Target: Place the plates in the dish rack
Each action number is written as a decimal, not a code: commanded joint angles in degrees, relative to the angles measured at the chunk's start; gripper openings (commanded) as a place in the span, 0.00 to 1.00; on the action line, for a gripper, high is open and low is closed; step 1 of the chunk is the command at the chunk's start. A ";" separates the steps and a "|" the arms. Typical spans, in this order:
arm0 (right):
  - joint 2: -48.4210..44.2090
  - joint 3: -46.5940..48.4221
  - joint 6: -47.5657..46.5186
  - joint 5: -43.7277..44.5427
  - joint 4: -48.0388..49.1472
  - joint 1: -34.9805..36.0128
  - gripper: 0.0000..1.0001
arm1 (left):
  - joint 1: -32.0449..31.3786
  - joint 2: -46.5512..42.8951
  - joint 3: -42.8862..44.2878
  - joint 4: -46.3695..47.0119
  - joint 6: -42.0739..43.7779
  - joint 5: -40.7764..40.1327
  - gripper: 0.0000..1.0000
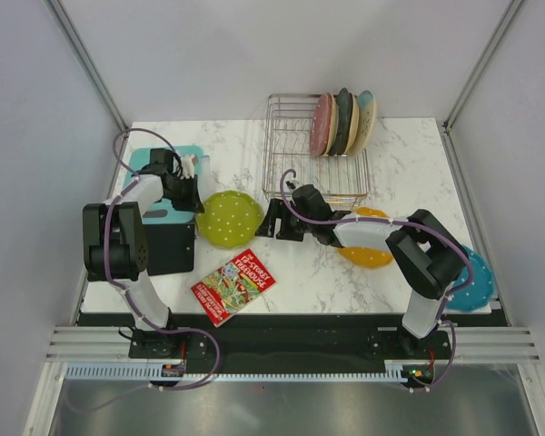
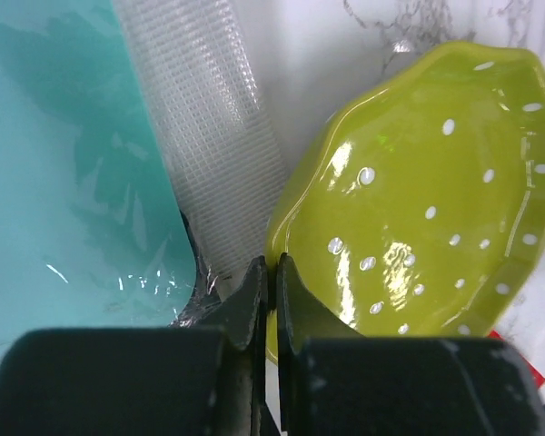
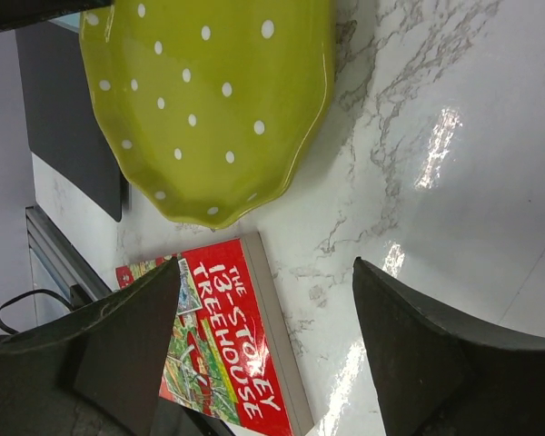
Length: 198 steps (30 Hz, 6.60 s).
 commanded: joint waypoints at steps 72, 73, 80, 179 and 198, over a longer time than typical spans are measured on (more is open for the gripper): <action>6.63 58.20 -44.34 57.33 -6.93 -7.22 0.00 | 10.46 -27.53 -4.52 3.51 -12.23 -5.29 0.88; 7.43 58.64 -44.70 57.70 -6.84 -7.31 0.00 | 10.46 -28.06 -5.14 3.77 -12.23 -4.85 0.88; 13.49 62.33 -44.70 61.13 -6.75 -7.83 0.00 | 10.02 -30.70 -8.04 4.39 -12.94 -3.97 0.87; -10.29 31.54 -41.98 48.50 -21.66 -10.47 0.90 | -24.50 -43.53 -28.16 20.85 -30.48 1.92 0.90; -16.84 7.58 -54.88 -14.35 -49.73 -55.55 0.93 | -51.50 -7.27 -19.30 48.43 -54.06 -13.81 0.77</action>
